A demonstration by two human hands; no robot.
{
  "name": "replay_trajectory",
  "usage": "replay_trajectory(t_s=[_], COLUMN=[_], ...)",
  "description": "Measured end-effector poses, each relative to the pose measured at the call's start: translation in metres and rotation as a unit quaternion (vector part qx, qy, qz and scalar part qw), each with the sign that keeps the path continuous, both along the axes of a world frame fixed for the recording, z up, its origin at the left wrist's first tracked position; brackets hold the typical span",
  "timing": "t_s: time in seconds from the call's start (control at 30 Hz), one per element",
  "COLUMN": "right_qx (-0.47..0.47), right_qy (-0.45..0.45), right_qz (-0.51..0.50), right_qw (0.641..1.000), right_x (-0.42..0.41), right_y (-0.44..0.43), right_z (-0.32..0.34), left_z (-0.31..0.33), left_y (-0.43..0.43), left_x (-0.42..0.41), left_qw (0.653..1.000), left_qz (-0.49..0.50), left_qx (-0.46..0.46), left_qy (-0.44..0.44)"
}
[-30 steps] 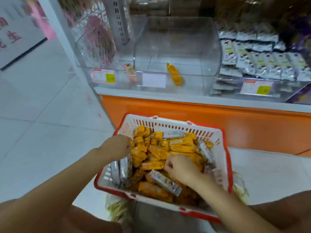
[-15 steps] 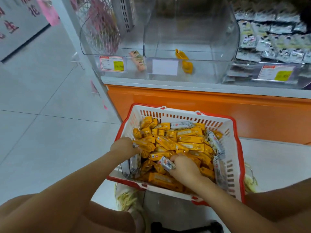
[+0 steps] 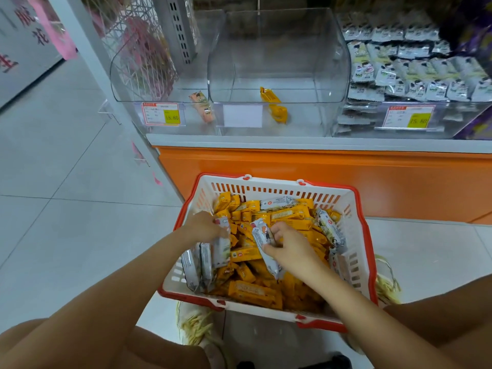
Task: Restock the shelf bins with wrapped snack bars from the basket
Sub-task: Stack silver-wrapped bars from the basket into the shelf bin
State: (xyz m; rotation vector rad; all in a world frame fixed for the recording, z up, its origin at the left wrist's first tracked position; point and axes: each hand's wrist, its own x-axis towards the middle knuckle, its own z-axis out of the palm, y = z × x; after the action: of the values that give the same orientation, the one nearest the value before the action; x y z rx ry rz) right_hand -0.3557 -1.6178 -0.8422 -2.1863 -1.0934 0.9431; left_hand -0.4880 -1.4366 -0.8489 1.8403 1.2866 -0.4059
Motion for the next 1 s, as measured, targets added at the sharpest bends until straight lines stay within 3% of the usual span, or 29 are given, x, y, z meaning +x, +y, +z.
replay_trajectory(t_s=[0.03, 0.13, 0.23, 0.4, 0.57, 0.87, 1.0], right_qx=[0.017, 0.071, 0.139, 0.188, 0.228, 0.271, 0.305], right_qy=[0.001, -0.015, -0.032, -0.025, -0.042, -0.174, -0.174], right_qz=[-0.006, -0.027, -0.057, -0.075, -0.058, -0.095, -0.150], right_qw=[1.000, 0.997, 0.988, 0.979, 0.971, 0.942, 0.924], right_x=[0.002, 0.007, 0.010, 0.012, 0.014, 0.035, 0.076], right_y=[0.001, 0.005, 0.007, 0.007, 0.006, 0.005, 0.004], right_z=[0.004, 0.022, 0.039, 0.052, 0.057, 0.087, 0.121], left_z=[0.009, 0.039, 0.058, 0.073, 0.089, 0.134, 0.156], left_y=[0.000, -0.010, -0.021, -0.026, -0.027, -0.044, -0.042], left_x=[0.002, 0.007, 0.013, 0.021, 0.029, 0.074, 0.098], left_qw=[0.993, 0.924, 0.884, 0.872, 0.883, 0.881, 0.885], left_qz=[0.042, 0.098, 0.100, 0.129, 0.131, 0.071, 0.054], left_qx=[-0.086, -0.307, -0.370, -0.346, -0.281, -0.193, -0.070], left_qy=[-0.062, -0.204, -0.269, -0.322, -0.352, -0.427, -0.457])
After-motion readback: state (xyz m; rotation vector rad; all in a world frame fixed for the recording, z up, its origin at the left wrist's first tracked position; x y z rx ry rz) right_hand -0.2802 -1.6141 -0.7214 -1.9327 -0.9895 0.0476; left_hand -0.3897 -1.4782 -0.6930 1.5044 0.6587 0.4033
